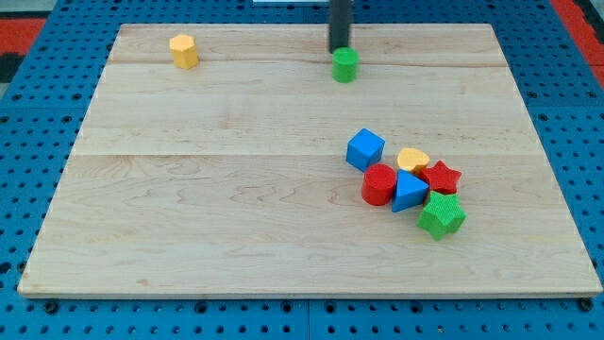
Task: Move the green circle into the blue cube
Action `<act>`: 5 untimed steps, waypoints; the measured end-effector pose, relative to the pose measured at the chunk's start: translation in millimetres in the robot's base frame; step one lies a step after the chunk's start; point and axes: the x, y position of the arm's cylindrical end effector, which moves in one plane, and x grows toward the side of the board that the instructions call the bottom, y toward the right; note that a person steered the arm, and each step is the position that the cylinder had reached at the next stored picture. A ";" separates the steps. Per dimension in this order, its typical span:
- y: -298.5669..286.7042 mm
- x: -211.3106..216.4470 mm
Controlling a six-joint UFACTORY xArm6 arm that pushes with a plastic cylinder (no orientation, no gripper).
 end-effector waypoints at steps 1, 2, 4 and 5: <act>5.1 34.3; 14.2 83.6; -1.7 96.1; -26.6 89.8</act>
